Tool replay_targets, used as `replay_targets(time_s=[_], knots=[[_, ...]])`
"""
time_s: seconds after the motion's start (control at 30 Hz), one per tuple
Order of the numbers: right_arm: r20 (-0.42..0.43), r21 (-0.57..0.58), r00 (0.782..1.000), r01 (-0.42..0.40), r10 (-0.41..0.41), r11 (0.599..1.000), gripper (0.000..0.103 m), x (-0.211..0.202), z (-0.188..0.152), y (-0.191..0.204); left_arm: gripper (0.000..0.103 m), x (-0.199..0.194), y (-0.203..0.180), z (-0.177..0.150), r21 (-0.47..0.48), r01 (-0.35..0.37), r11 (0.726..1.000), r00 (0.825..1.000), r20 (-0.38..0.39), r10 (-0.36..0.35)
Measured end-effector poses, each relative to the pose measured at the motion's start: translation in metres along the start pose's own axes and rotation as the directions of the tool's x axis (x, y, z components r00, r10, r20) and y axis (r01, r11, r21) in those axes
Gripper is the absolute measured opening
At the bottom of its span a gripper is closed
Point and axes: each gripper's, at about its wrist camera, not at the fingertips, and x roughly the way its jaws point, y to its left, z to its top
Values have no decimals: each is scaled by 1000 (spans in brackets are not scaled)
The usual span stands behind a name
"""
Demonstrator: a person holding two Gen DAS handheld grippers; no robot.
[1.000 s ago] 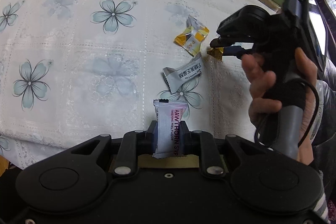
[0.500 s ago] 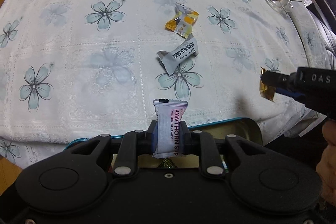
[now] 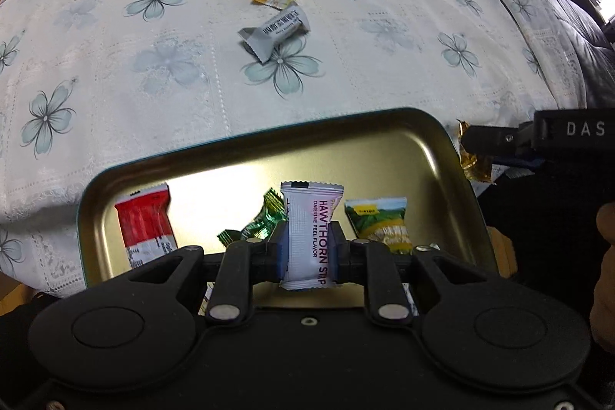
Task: Organize snacks
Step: 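Carry the hawthorn strip with the left tool while the right tool drops the gold candy into the tray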
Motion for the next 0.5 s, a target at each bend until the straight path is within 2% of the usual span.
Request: replay_targets(time_s=[0.23,0.37,0.5], knots=[[25,-24,1000,10,-9,1000,19,-4,-5,2,29,3,-7,-17,7,-4,1000,1000,-3,4],[5,-20,1000,-8,8,1000,22,-2,-4,1,33,2,-10,-19,30,1,1000,1000,11,-2],[-17,-2,999,-31,31,1000,22,3,-2,-1,34,6,-8,-17,13,8,1000,1000,4,-8]])
